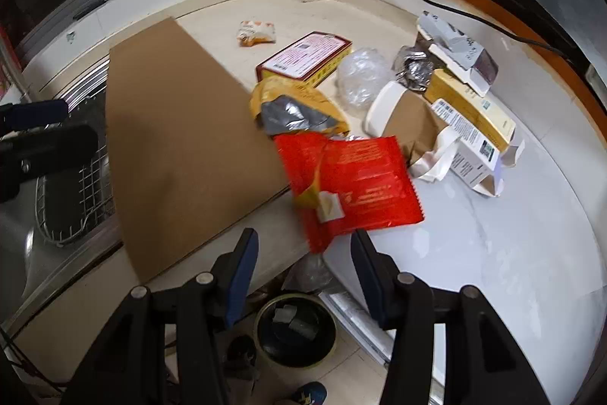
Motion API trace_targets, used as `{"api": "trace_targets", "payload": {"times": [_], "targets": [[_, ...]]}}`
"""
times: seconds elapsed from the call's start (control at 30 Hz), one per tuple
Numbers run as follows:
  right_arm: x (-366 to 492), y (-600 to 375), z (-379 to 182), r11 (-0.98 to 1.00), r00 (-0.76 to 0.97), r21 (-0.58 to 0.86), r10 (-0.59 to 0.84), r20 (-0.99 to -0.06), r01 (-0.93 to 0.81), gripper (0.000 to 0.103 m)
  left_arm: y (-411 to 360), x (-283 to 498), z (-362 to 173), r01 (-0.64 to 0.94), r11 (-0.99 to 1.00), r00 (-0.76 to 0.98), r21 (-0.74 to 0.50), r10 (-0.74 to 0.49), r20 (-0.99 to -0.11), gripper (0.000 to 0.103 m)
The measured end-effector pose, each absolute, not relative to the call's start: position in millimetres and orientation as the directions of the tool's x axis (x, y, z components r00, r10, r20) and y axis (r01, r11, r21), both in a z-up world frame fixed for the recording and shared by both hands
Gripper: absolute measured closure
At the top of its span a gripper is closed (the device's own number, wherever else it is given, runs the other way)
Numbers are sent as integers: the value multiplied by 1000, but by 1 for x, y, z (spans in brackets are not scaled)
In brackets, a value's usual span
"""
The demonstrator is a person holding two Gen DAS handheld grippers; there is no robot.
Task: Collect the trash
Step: 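Grasp the red wrapper with the right tool while the left tool grasps the yellow wrapper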
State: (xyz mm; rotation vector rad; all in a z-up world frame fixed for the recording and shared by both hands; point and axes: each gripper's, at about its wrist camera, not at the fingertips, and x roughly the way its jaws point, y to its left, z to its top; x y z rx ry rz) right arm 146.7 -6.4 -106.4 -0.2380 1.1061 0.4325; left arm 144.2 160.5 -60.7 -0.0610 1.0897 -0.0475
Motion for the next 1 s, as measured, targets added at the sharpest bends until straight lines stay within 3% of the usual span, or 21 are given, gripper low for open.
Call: {"api": "trace_targets", "payload": {"times": [0.37, 0.4, 0.47, 0.67, 1.0], "targets": [[166, 5, -126, 872, 477, -120, 140, -868, -474, 52, 138, 177, -71, 74, 991, 438, -114, -135, -889, 12], [166, 7, -130, 865, 489, -143, 129, -863, -481, 54, 138, 181, -72, 76, 990, 436, -122, -143, -888, 12], [168, 7, -136, 857, 485, -160, 115, -867, -490, 83, 137, 189, -73, 81, 988, 437, -130, -152, -887, 12], [170, -10, -131, 875, 478, -103, 157, -864, -473, 90, 130, 214, -79, 107, 986, 435, -128, -163, -886, 12], [166, -51, -119, 923, 442, 33, 214, -871, -382, 92, 108, 266, -118, 185, 981, 369, -65, -131, -920, 12]]}}
